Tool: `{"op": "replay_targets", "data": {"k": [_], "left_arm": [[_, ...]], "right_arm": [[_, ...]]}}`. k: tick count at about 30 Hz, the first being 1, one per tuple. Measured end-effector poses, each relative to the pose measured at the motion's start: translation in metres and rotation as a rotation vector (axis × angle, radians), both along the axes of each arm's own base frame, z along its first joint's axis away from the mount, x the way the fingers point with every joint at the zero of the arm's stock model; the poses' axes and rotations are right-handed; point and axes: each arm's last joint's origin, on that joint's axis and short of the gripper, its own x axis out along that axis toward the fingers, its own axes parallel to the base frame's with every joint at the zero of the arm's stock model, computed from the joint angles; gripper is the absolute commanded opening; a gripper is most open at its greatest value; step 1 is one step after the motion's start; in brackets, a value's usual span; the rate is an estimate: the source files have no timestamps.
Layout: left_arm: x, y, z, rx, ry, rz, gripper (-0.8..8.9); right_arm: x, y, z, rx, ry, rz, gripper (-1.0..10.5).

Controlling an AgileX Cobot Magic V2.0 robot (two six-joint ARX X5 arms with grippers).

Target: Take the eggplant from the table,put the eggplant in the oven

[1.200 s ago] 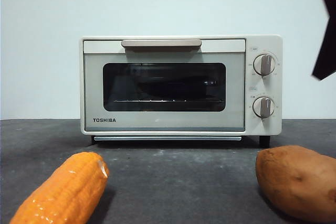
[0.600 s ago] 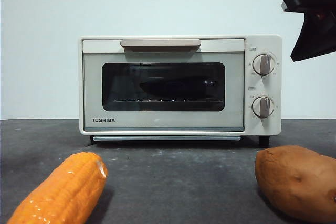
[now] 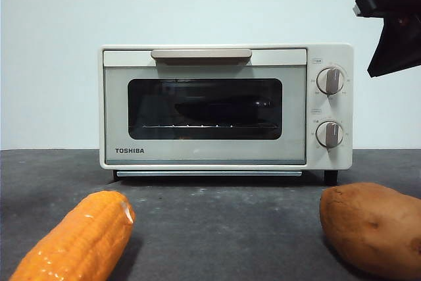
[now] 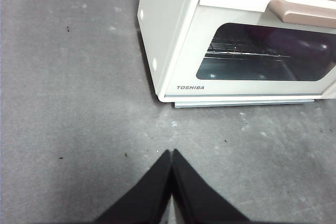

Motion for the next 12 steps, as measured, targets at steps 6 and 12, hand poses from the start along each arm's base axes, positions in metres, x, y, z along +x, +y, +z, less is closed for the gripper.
{"op": "replay_targets", "data": {"k": [6,12], "left_arm": [[-0.018,0.006,0.006,0.051,-0.106,-0.002,0.06],[-0.033,0.019,0.004,0.077,-0.397,0.183,0.06]], "right_arm": [[0.0,0.0,0.0,0.0,-0.001,0.0,0.1],[0.0,0.0,0.0,0.0,0.0,0.0,0.1]]}}
